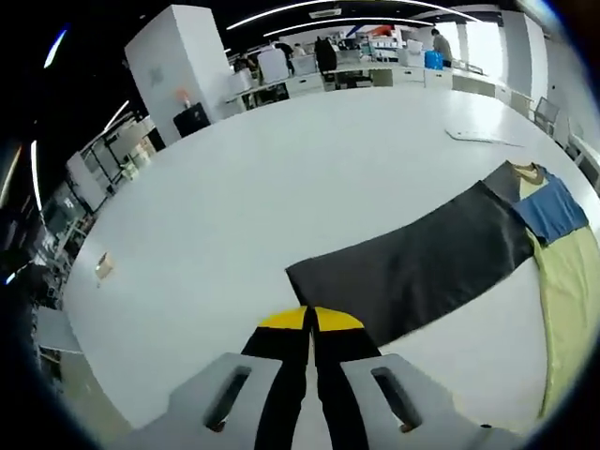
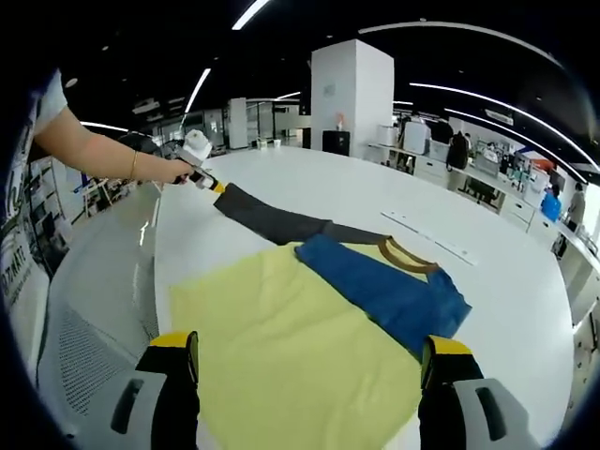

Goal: Fold the garment on the visible template until the final outline fits inside the template.

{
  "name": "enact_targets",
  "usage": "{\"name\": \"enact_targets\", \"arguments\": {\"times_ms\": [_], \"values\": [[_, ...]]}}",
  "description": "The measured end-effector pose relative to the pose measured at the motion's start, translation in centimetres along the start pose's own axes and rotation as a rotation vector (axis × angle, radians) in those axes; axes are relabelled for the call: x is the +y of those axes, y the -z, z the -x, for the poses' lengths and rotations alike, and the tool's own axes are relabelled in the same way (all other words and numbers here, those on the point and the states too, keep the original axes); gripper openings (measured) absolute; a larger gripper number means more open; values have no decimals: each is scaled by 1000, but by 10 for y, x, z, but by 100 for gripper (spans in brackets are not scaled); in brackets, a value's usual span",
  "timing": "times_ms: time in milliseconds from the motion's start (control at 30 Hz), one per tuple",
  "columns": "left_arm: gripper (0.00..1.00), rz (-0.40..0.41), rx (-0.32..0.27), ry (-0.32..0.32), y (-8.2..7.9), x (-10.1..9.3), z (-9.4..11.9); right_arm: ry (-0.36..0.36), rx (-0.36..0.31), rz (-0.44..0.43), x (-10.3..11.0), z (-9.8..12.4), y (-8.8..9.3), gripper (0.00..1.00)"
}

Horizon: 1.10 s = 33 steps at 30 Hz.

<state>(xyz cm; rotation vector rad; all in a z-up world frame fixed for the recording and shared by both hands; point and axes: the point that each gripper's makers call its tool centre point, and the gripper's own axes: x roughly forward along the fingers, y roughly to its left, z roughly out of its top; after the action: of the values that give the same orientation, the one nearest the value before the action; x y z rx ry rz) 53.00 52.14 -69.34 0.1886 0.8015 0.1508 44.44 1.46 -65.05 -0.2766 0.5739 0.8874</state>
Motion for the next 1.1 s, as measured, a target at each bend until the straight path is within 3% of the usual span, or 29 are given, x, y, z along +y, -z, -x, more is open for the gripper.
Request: {"name": "enact_targets", "arguments": {"times_ms": [167,267,367,667,833,1100], "values": [[0,-87,-10,5,-18,-3,-2,-1,1,0,1,1,2,99],[0,-89,-16,48,-26,-16,-2,-6,5,4,2,2,3,99],[0,-140,-17,67,-31,-25,-2,-4,10,6,1,3,4,99],[0,-129,-38,131,-46,-46,5,-1,5,5,0,5,5,99],[0,-78,-62,165,-57,-55,9,-11,3,7,2,4,4,99],[0,-110,-96,224,-78,-79,22,-20,-1,12,6,4,2,99]]}}
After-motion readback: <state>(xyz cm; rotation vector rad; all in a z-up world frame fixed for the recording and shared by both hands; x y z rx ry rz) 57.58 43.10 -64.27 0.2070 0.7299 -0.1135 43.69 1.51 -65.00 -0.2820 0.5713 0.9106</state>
